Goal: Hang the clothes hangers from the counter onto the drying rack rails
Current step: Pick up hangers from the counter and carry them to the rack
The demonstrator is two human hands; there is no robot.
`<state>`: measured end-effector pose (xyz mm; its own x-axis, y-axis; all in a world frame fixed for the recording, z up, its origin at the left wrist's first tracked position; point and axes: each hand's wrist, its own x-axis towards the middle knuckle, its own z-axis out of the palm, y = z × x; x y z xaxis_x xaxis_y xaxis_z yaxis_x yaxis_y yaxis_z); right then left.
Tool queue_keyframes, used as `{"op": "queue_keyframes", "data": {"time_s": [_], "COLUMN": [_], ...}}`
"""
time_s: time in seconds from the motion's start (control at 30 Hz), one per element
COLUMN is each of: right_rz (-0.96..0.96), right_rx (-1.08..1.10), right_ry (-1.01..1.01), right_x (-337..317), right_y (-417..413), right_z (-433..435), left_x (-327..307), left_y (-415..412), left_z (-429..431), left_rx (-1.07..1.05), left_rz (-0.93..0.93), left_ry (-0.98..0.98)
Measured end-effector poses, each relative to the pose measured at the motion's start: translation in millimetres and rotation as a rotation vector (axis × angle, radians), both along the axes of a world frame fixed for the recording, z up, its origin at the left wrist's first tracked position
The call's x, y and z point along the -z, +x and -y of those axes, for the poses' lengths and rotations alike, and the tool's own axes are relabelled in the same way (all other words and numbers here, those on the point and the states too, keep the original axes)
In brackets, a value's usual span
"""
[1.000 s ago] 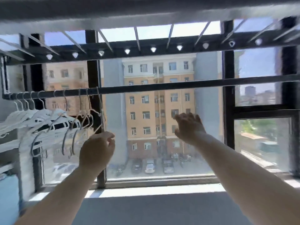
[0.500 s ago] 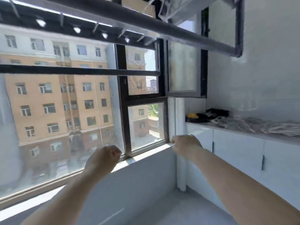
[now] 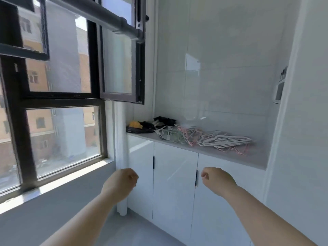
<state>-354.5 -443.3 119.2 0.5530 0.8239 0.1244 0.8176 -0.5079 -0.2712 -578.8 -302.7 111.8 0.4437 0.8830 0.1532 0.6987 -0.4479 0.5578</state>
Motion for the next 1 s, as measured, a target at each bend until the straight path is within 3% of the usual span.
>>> {"op": "queue_keyframes", "data": {"time_s": [0.37,0.67,0.83,1.0], "right_rz": [-0.047,-0.042,0.001,0.131], "right_rx": [0.172,0.287,0.295,0.147], "right_ry": [0.05,0.094,0.039,0.079], "right_x": [51.9,73.3,86.2,89.0], "right_y": [177.0,303.8,368.3,430.9], "right_z": [-91.1,-165.8,-214.0,-280.1], "left_x": [43.6,37.1,64.2,69.3], "left_y": [220.2,394.8,459.7,522.0], "left_z": [-151.2,-254.6,-282.0,-320.2], "left_rx": [0.107,0.237,0.215,0.132], "left_rz": [0.042,0.026,0.04,0.123], "left_ry": [-0.106,-0.027,-0.12,-0.215]}}
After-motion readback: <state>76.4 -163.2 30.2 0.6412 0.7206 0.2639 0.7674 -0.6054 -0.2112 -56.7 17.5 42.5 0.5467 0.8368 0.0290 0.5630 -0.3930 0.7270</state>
